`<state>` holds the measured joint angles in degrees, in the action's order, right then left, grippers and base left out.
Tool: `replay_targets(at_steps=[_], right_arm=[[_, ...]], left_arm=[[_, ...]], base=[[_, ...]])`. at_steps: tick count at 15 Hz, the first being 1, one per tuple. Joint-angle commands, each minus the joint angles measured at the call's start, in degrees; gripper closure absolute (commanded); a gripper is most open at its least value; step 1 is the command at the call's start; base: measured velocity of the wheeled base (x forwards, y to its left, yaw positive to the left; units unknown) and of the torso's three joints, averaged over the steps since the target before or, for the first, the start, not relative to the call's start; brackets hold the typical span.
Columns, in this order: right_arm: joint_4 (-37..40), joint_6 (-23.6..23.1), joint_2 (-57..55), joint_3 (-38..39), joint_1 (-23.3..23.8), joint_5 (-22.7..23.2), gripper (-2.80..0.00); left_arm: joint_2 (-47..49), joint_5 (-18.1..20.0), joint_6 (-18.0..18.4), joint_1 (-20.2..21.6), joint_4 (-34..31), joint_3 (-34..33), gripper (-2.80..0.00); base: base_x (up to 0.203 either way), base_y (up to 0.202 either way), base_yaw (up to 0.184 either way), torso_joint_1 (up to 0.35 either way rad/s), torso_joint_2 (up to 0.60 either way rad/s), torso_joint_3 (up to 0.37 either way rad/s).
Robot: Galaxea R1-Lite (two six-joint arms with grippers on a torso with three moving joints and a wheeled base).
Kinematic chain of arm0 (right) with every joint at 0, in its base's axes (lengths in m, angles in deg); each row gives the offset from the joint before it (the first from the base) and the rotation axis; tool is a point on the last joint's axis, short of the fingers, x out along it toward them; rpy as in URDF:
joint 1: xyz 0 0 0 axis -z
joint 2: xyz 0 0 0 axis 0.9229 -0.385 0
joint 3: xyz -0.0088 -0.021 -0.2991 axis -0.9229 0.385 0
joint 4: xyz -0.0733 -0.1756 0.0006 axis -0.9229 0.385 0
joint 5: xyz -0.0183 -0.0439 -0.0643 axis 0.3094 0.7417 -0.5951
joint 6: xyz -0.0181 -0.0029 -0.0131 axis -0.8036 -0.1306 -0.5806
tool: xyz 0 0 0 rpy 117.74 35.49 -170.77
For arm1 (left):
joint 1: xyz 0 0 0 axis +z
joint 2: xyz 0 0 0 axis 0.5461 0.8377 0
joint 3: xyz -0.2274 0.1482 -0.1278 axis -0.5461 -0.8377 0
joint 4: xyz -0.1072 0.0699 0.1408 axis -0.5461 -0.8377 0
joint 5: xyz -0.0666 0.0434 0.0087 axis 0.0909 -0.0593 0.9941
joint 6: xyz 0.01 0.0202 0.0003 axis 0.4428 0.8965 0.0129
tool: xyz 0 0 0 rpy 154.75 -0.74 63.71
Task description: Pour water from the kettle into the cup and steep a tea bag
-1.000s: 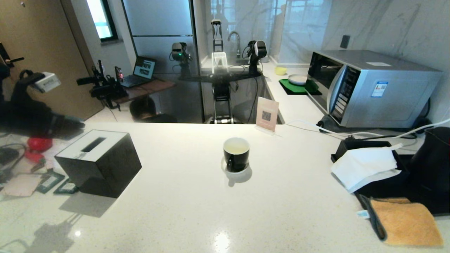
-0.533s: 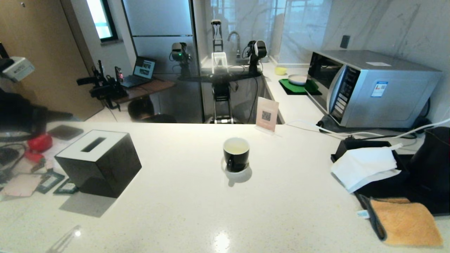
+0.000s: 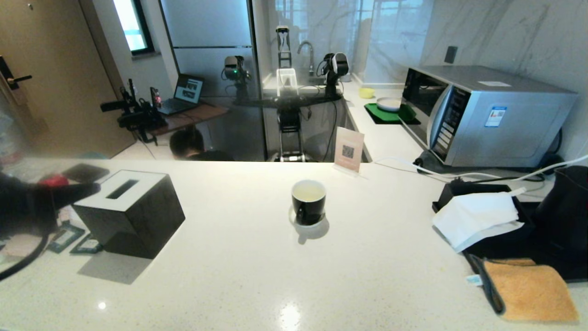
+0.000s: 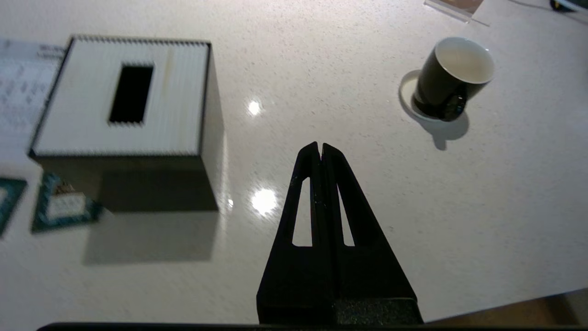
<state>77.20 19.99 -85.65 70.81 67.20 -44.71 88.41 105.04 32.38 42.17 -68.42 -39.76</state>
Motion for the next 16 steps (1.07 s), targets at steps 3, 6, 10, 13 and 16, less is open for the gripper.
replay_targets(at_steps=[3,6,10,13,16], right_arm=[[0.02,0.02,-0.09,0.00,-0.02,0.00,0.00],[-0.01,0.02,-0.09,0.00,-0.02,0.00,0.00],[-0.01,0.02,-0.09,0.00,-0.02,0.00,0.00],[-0.01,0.02,-0.09,0.00,-0.02,0.00,0.00],[-0.01,0.02,-0.09,0.00,-0.02,0.00,0.00]], left_arm=[[-20.43,-7.73,-7.94,-6.38,1.55,-15.49,0.00],[-31.54,-9.23,-10.43,-6.85,1.71,-23.61,0.00],[-45.85,-11.95,-11.93,-7.09,0.60,-32.19,0.00],[-52.23,-13.05,-12.18,-7.94,-1.30,-35.61,0.00],[-56.86,-14.95,-11.98,-9.12,-0.94,-40.11,0.00]], base=[[0.000,0.000,0.000,0.000,0.00,0.000],[0.000,0.000,0.000,0.000,0.00,0.000],[0.000,0.000,0.000,0.000,0.00,0.000],[0.000,0.000,0.000,0.000,0.00,0.000],[0.000,0.000,0.000,0.000,0.00,0.000]])
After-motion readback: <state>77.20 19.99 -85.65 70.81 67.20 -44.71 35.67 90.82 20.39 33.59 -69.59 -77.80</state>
